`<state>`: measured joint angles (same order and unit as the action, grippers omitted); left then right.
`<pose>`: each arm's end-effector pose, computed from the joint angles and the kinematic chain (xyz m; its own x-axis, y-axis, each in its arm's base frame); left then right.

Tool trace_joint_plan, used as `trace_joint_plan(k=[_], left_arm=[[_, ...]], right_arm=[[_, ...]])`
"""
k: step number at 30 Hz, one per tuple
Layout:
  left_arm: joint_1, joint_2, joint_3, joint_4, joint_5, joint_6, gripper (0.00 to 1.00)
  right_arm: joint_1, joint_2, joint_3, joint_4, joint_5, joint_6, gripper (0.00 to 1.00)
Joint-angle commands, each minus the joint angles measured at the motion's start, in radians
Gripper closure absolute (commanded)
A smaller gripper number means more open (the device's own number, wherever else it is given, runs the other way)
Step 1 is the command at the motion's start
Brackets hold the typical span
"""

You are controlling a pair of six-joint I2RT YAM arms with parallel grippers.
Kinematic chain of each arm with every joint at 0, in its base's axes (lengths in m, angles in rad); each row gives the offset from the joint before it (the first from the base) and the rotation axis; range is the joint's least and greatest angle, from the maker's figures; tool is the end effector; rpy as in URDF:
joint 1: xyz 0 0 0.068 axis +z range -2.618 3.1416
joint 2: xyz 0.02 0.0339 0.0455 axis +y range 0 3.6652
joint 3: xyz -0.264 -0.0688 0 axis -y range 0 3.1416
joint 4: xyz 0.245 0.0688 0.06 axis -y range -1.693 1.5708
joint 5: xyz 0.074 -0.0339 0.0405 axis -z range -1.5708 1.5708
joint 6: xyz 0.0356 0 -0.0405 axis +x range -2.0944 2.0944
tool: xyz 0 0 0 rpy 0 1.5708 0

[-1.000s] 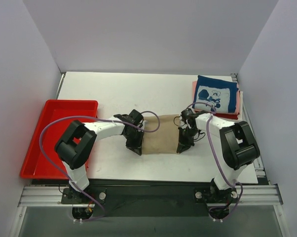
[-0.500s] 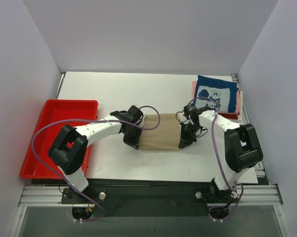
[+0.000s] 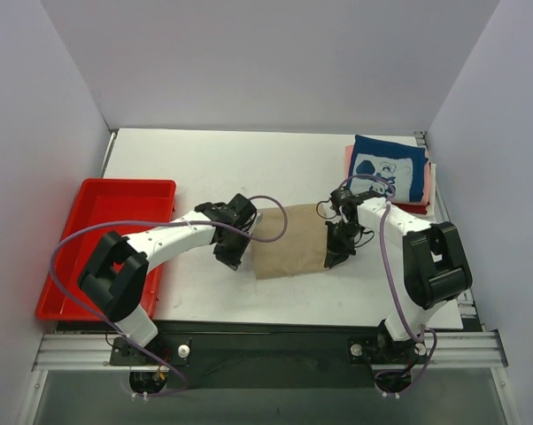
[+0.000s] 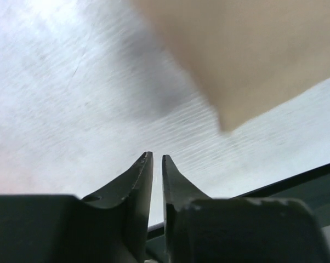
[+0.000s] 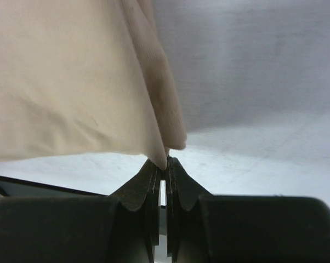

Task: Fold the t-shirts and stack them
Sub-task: Fold the long partially folded tshirt into a neat square

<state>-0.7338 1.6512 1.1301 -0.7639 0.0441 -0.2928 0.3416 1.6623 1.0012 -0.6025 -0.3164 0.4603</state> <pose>0.2325 -0.2117 0.2016 -0.8780 0.4034 -0.2577 0.4438 0.8878 -0.1219 0.2855 0.1133 0.1705 -0.9854 0.0977 -0.1392 0.0343 0.9159 0.4000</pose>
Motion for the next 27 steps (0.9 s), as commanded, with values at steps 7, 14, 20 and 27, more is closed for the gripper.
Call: trace_joint_plan(k=[7, 14, 20, 27], left_arm=[[0.007, -0.067, -0.033, -0.123, -0.044, 0.030, 0.49], [0.007, -0.085, -0.062, 0.090, 0.269, -0.017, 0.30], [-0.018, -0.021, -0.078, 0.153, 0.361, -0.009, 0.29], [-0.041, 0.058, -0.064, 0.179, 0.332, -0.022, 0.29]], right_arm=[[-0.009, 0.027, 0.050, -0.112, 0.073, -0.040, 0.90], [-0.009, -0.021, 0.028, -0.131, 0.057, -0.051, 0.56], [-0.009, -0.041, -0.013, -0.126, 0.040, -0.058, 0.53], [-0.006, -0.023, -0.013, -0.095, 0.005, -0.052, 0.55]])
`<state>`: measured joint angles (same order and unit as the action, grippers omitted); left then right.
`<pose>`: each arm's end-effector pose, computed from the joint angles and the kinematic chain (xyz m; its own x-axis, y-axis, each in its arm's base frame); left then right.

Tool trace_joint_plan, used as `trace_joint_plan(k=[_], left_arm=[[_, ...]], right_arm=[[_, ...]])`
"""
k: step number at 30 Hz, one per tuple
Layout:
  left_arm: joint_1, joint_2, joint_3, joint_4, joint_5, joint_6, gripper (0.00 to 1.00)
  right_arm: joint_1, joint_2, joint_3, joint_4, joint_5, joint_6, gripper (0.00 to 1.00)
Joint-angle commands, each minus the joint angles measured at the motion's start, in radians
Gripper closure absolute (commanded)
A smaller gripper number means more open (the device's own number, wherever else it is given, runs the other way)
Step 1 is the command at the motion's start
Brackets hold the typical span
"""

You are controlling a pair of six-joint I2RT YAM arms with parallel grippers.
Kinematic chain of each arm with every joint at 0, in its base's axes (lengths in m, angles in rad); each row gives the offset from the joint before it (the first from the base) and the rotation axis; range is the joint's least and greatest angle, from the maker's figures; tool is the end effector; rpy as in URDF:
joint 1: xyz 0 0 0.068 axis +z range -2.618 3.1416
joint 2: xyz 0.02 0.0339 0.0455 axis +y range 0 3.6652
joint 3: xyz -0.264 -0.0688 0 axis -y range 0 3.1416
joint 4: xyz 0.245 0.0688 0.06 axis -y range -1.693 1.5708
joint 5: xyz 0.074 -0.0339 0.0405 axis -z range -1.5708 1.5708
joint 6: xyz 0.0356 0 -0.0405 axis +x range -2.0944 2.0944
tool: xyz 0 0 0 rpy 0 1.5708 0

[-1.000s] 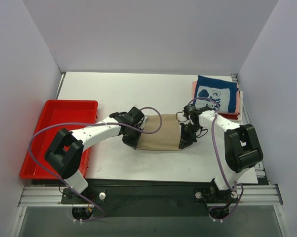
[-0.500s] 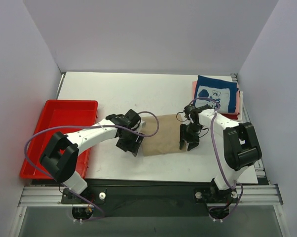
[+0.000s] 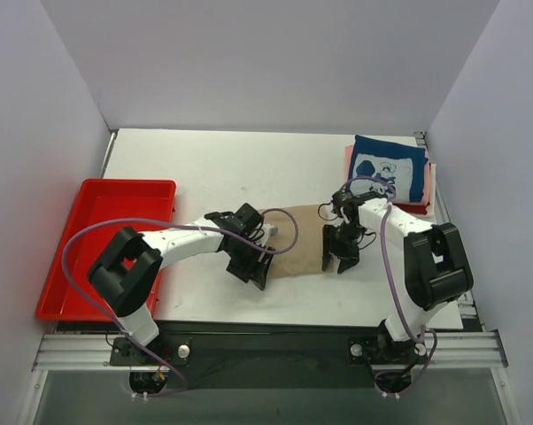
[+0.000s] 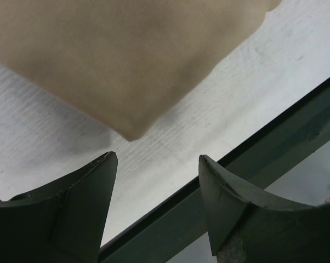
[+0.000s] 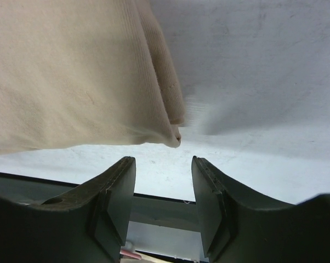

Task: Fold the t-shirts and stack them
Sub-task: Fold the long partially folded tshirt into a neat square

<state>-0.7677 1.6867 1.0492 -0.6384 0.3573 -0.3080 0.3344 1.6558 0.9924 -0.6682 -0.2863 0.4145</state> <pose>0.2175 -0.2272 0.1754 -0.8755 0.4503 -0.1755 0.4810 0.7765 -0.4070 0.2782 0.1073 0.1679 -0.9923 0.0642 -0.1064 0.0236 0.9377 0.3465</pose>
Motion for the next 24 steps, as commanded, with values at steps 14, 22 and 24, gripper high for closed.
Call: trace_joint_plan(k=[14, 22, 24], left_arm=[[-0.007, 0.160, 0.110, 0.071, -0.097, -0.052, 0.31], [-0.007, 0.191, 0.110, 0.074, -0.110, -0.059, 0.59], [-0.007, 0.186, 0.109, 0.075, -0.122, -0.057, 0.71]], right_arm=[[0.000, 0.067, -0.029, 0.025, -0.027, -0.013, 0.58], [0.000, 0.104, -0.023, 0.053, -0.019, -0.005, 0.69], [0.002, 0.102, -0.015, 0.053, -0.017, 0.000, 0.80]])
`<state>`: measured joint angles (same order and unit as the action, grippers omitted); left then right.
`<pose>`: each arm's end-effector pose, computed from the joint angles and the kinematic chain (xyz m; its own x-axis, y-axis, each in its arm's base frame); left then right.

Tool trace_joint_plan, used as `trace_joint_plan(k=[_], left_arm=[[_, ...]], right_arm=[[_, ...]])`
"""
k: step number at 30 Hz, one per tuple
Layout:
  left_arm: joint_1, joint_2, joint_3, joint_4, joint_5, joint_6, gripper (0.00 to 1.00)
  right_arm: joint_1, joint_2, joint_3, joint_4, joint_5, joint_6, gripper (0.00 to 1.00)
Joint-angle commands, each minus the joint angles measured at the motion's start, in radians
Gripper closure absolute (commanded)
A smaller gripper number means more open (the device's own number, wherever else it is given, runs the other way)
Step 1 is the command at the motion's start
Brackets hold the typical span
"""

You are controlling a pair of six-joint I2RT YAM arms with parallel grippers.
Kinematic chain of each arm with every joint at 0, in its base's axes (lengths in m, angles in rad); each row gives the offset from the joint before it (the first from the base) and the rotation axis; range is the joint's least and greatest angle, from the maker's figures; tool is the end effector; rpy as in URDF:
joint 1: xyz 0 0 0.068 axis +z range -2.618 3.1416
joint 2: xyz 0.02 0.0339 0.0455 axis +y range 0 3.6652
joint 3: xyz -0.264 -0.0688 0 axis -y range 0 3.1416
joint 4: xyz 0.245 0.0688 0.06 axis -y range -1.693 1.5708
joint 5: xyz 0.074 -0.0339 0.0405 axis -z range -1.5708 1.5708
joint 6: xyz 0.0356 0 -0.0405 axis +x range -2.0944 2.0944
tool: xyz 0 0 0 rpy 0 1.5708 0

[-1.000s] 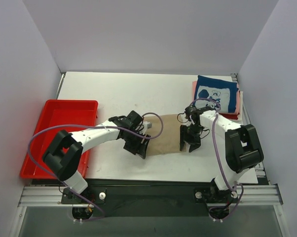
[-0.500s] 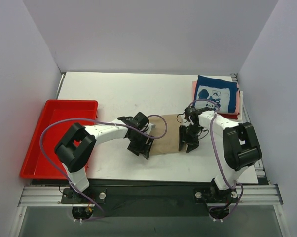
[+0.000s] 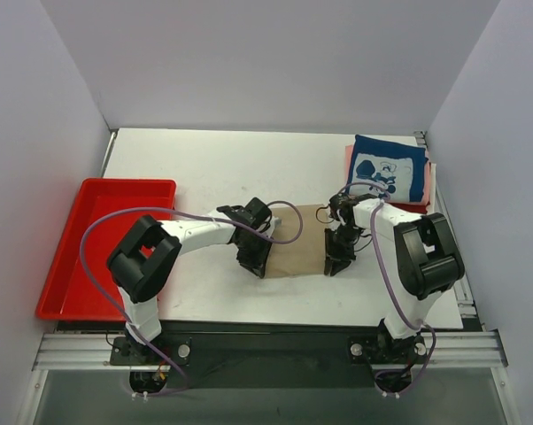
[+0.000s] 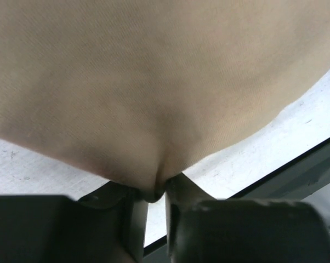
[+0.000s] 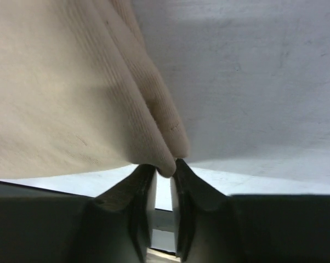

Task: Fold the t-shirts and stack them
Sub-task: Fold the long partially folded tshirt into a neat square

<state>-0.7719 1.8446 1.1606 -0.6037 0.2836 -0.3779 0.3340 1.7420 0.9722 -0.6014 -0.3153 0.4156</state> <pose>0.2434 -0.2508 0.1555 -0.9073 0.3888 -0.1605 0.4206 0.8359 -0.3528 0.2836 0.1101 0.1405 -0.9964 0.0605 -0.0587 0.0356 0.9330 0.3581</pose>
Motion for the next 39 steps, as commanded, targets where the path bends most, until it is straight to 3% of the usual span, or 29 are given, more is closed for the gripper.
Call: trace_joint_plan(k=[1, 2, 5, 15, 23, 28, 32, 34, 35, 39], left_arm=[[-0.003, 0.025, -0.006, 0.036, -0.052, 0.014, 0.76], [-0.003, 0.025, -0.006, 0.035, -0.058, 0.016, 0.88], [-0.003, 0.012, 0.001, 0.002, -0.118, 0.033, 1.00], [-0.003, -0.071, 0.109, -0.177, -0.366, 0.256, 1.00], [-0.049, -0.096, 0.131, -0.209, -0.347, 0.346, 1.00], [-0.113, -0.102, 0.117, -0.235, -0.414, 0.349, 1.00], [-0.130, -0.119, 0.097, -0.246, -0.339, 0.336, 1.00], [-0.129, -0.131, 0.083, -0.232, -0.284, 0.309, 0.97], [-0.129, -0.142, 0.068, -0.226, -0.250, 0.291, 0.84], [-0.127, -0.169, 0.041, -0.226, -0.135, 0.248, 0.52]], right_arm=[[0.000, 0.016, 0.008, -0.017, 0.010, 0.003, 0.85], [0.000, 0.011, 0.011, -0.018, 0.012, 0.006, 0.93], [0.000, -0.010, 0.031, -0.034, 0.021, 0.009, 1.00], [-0.009, -0.076, 0.089, -0.144, 0.073, -0.009, 1.00], [0.005, -0.065, 0.120, -0.170, 0.053, -0.024, 1.00], [0.020, -0.068, 0.097, -0.175, 0.051, -0.023, 1.00], [0.020, -0.072, 0.086, -0.195, 0.062, -0.031, 1.00], [0.022, -0.072, 0.080, -0.207, 0.067, -0.034, 1.00], [0.022, -0.070, 0.076, -0.213, 0.067, -0.032, 1.00], [0.027, -0.070, 0.048, -0.219, 0.064, -0.028, 1.00]])
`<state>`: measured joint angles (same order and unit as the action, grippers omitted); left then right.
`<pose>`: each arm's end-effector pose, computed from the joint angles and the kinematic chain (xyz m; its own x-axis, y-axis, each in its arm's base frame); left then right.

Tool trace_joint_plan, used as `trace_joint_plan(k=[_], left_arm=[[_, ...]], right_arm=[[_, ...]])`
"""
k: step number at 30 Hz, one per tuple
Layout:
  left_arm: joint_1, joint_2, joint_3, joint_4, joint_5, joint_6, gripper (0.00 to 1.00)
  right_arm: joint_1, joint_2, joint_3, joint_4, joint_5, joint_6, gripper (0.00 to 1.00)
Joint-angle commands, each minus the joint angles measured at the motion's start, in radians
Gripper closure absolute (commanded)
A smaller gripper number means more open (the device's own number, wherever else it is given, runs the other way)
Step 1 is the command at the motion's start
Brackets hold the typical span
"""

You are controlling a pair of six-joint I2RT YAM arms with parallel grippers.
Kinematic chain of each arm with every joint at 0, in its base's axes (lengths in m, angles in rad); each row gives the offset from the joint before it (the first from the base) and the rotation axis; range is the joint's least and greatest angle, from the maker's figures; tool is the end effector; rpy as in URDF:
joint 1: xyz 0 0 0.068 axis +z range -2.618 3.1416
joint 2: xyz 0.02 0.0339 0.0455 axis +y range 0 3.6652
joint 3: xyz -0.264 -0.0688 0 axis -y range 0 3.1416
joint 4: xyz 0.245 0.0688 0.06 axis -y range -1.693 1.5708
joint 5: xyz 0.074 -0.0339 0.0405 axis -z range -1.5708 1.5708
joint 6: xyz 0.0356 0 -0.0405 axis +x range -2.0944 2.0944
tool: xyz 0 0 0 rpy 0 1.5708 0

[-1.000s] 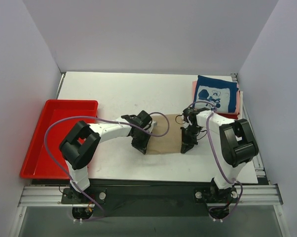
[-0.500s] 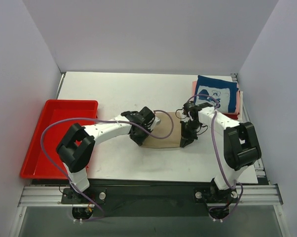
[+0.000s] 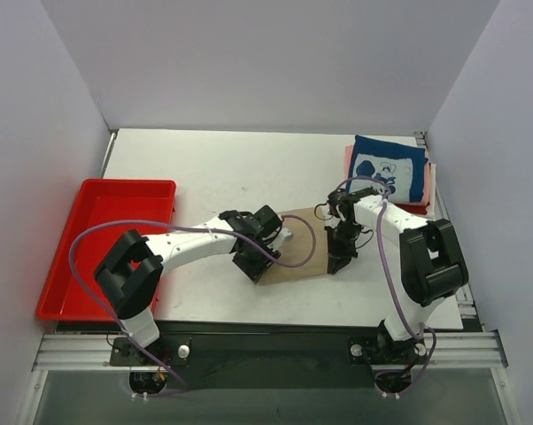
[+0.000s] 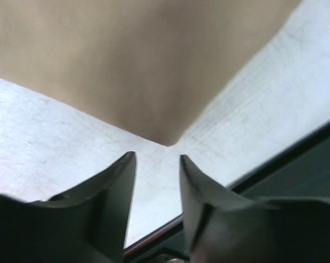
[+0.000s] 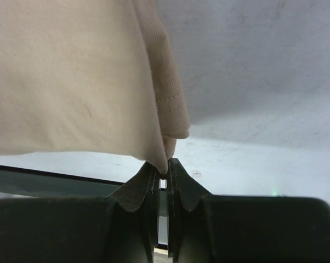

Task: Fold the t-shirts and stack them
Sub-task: Fold the long partially folded tshirt into a neat square

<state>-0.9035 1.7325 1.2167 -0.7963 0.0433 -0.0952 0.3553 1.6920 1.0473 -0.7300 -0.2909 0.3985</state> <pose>0.2050 -0.2627 0.1995 -0.6708 0.6980 -0.2507 0.7312 0.6790 -0.0660 0.2823 0.1156 0.1703 -0.9972 0.0265 -0.0704 0.0014 0.9423 0.3349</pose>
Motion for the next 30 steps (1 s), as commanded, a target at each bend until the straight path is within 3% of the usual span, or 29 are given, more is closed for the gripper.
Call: trace_joint_plan(k=[1, 2, 5, 6, 12, 15, 19, 25, 30], left_arm=[[0.006, -0.066, -0.022, -0.034, 0.125, -0.043, 0.49], [0.009, -0.085, -0.034, -0.040, 0.142, -0.055, 0.42], [0.035, -0.123, -0.042, -0.073, 0.188, -0.069, 0.36], [0.049, -0.131, -0.039, -0.083, 0.200, -0.069, 0.34], [0.241, -0.153, 0.010, -0.046, 0.360, -0.138, 0.31], [0.313, -0.114, 0.046, 0.032, 0.383, -0.213, 0.28], [0.347, -0.027, 0.109, 0.091, 0.392, -0.308, 0.28], [0.365, 0.061, 0.110, 0.186, 0.406, -0.374, 0.28], [0.390, 0.099, 0.095, 0.227, 0.446, -0.393, 0.40]], right_arm=[[0.008, -0.018, -0.030, -0.094, 0.036, -0.009, 1.00], [0.011, -0.017, -0.035, -0.095, 0.038, -0.010, 1.00], [0.014, -0.028, -0.047, -0.101, 0.047, -0.012, 0.78], [0.016, -0.034, -0.047, -0.106, 0.048, -0.012, 0.65], [0.001, -0.113, 0.020, -0.174, 0.049, -0.043, 0.30], [-0.058, -0.156, 0.046, -0.160, 0.004, -0.062, 0.18], [-0.143, -0.158, 0.049, -0.085, -0.048, -0.099, 0.16], [-0.243, -0.098, -0.007, 0.166, -0.234, -0.090, 0.15], [-0.276, -0.035, -0.052, 0.314, -0.335, -0.079, 0.15]])
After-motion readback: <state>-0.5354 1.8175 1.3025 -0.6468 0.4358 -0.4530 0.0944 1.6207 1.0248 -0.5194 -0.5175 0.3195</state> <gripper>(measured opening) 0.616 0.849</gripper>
